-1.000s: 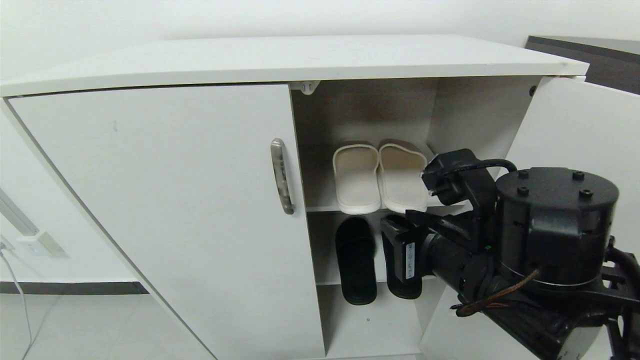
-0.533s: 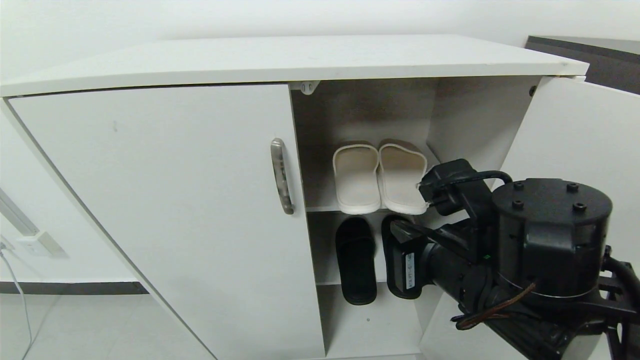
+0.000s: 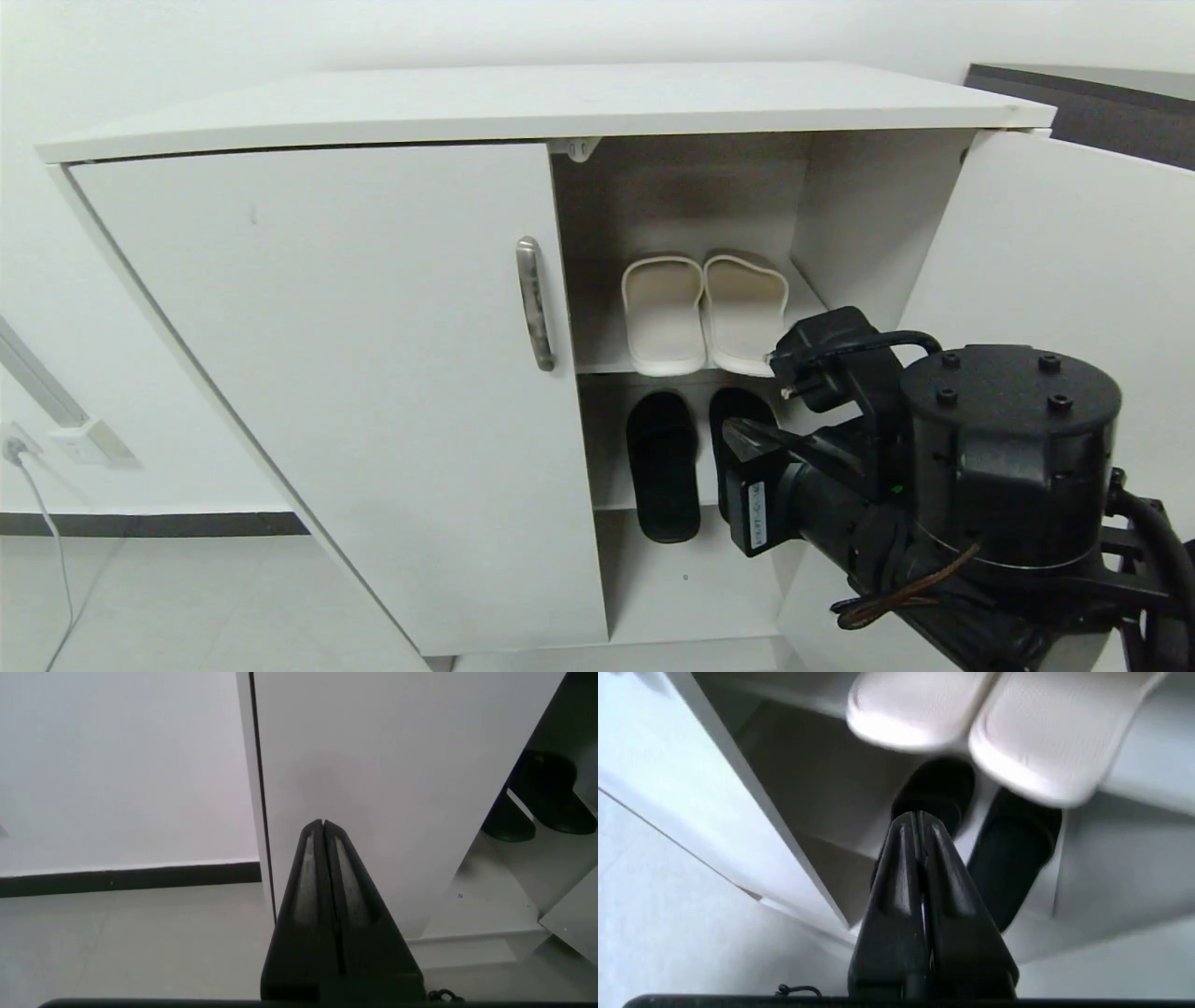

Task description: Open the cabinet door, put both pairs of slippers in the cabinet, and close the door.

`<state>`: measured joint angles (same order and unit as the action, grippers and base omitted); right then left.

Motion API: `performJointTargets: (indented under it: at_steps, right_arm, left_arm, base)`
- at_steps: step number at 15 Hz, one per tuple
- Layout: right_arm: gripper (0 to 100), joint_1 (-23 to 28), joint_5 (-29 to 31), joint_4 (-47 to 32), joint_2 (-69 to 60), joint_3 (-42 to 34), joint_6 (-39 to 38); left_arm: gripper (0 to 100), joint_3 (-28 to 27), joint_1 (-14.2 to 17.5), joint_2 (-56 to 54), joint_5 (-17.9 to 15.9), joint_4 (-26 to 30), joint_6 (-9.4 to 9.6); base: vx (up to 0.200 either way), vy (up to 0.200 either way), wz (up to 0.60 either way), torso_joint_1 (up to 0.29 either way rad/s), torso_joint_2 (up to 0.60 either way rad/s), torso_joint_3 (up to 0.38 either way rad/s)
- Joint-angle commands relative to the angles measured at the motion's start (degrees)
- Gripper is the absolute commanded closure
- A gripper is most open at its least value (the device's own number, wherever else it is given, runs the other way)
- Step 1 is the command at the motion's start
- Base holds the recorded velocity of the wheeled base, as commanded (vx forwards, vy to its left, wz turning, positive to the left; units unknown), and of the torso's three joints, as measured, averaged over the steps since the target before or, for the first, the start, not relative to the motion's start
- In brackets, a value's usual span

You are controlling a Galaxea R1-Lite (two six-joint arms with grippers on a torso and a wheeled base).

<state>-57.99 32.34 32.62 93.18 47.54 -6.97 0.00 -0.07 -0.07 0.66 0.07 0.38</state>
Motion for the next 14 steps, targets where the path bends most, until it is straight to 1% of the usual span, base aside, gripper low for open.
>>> performJointTargets:
  at_steps: [1, 5, 14]
  right_arm:
    - [100, 0.1, 0.0, 0.0, 0.9, 0.0, -0.1]
    - [100, 0.1, -1.3, 0.0, 1.0, -0.2, -0.1]
    - [100, 0.1, -1.5, 0.1, 2.8, -1.1, -0.3]
  left_arm:
    - [100, 0.0, 0.0, 0.1, 0.0, 0.0, -0.03]
    - [100, 0.0, 0.0, 0.1, 0.0, 0.0, -0.11]
    - [100, 0.0, 0.0, 0.1, 0.0, 0.0, -0.11]
  base:
    - [-0.2, 0.0, 0.0, -0.002, 0.0, 0.007]
    - [-0.2, 0.0, 0.0, 0.001, 0.0, 0.004]
    - [-0.2, 0.0, 0.0, 0.002, 0.0, 0.0]
